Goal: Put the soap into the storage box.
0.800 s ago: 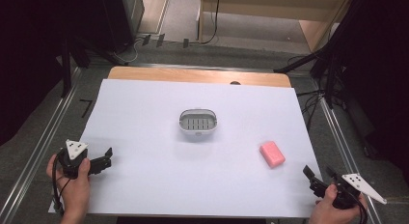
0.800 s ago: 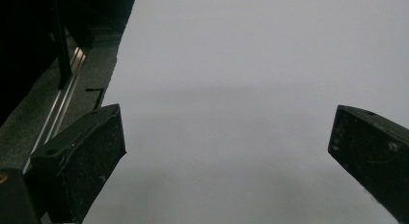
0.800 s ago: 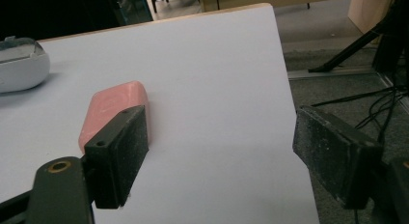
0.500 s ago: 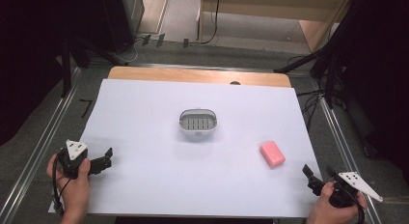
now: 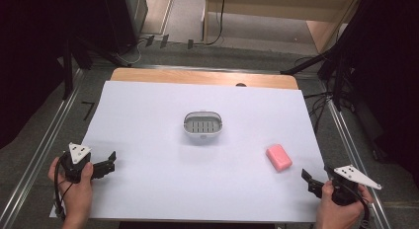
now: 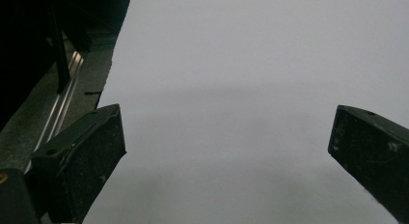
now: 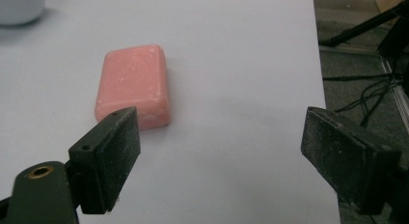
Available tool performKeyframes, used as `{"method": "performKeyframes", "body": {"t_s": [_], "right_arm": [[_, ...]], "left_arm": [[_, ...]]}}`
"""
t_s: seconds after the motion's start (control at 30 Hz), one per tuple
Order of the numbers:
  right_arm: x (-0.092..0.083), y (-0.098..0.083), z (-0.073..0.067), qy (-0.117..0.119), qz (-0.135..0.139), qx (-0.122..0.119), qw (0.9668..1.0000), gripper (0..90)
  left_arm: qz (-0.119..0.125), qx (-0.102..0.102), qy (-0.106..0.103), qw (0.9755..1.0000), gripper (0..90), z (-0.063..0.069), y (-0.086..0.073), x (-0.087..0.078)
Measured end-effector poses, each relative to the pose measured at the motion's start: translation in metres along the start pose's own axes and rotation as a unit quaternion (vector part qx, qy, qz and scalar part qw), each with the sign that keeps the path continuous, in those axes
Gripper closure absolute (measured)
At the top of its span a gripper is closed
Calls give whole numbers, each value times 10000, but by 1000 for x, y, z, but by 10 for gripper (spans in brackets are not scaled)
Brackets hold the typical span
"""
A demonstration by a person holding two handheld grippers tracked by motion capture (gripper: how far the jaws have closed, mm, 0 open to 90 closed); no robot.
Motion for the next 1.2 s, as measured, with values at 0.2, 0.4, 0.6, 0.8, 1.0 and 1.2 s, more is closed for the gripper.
{"method": "performKeyframes", "body": {"t_s": [0.2, 0.4, 0.6, 0.8, 1.0, 1.2], "right_arm": [[7, 11, -7, -150, -598, -384, 9974, 131], [16, 18, -12, -173, -1154, -649, 9910, 115], [28, 24, -19, 33, -1662, -765, 9831, 69], [39, 32, -27, 132, -2108, -980, 9725, 23], [46, 35, -31, 174, -2352, -937, 9673, 21], [53, 40, -38, 243, -2613, -1004, 9597, 0]], "left_arm": [[-22, 35, -1, 10000, 1, 1, 0, 0], [-42, 47, -24, 10000, 1, 1, 0, 1], [-21, 10, -57, 10000, 1, 0, 0, 1], [-34, 48, -65, 10000, 0, 1, 0, 1], [-38, 44, -85, 9999, 0, 1, 0, 1], [-31, 47, -101, 9999, 0, 1, 0, 1]]}}
Point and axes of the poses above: each handheld gripper's, and its own axes: x roughly forward along the jaws, y roughly out of its top, z roughly to its right, the point moved 1 cm from there along x, roughly forward along the jaws, and after that the axes turned 5 degrees about z, right-handed, at the moved point
